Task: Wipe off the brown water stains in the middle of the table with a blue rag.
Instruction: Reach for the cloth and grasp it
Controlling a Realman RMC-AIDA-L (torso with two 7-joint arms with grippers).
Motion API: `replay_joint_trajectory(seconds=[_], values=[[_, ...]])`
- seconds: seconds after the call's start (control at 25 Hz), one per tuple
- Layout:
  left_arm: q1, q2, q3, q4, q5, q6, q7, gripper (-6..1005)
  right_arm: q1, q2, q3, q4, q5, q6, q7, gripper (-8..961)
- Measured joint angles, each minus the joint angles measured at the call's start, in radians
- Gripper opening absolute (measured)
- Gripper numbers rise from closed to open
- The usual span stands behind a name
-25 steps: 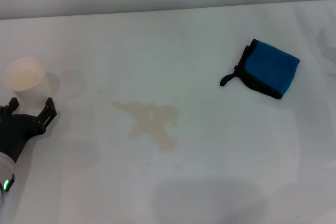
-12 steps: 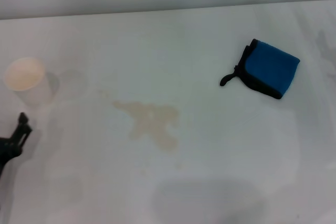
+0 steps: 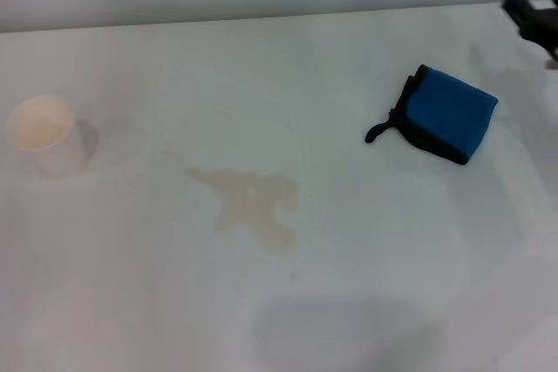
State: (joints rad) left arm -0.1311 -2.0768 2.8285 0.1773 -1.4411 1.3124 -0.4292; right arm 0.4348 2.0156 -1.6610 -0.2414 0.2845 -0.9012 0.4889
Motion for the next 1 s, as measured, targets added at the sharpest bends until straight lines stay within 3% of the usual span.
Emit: replay_joint_trajectory(seconds=[0.16,0.44,0.56,0.68,0.8,1.0], values=[[0.001,0.0,0.0,-0.022,-0.001,0.003,-0.037,875,0.022,-0.02,-0.04,-0.113,-0.082,0.158,0.006,850],[-0.01,0.0,0.0,-0.025,-0.002,-0.004,-0.037,876,0.069,-0.076,-0.053,-0.479,-0.348,0.706,0.136,850],[-0.01,0.0,0.0,-0.025,-0.002,-0.004,-0.038,875,0.083,-0.102,-0.072,-0.656,-0.352,0.952,0.127,847],[-0.01,-0.001,0.0,-0.024,-0.003,-0.004,-0.038,875,0.11,-0.122,-0.047,-0.788,-0.257,1.195,0.023,842],[-0.014,-0.002,0.0,-0.023,-0.003,-0.004,-0.038,876,0.151,-0.117,0.074,-0.823,-0.009,1.373,-0.252,835],[-0.043,-0.001,0.002,-0.02,0.001,0.002,-0.038,876,0.226,-0.061,0.43,-0.763,0.299,1.671,-0.791,833]])
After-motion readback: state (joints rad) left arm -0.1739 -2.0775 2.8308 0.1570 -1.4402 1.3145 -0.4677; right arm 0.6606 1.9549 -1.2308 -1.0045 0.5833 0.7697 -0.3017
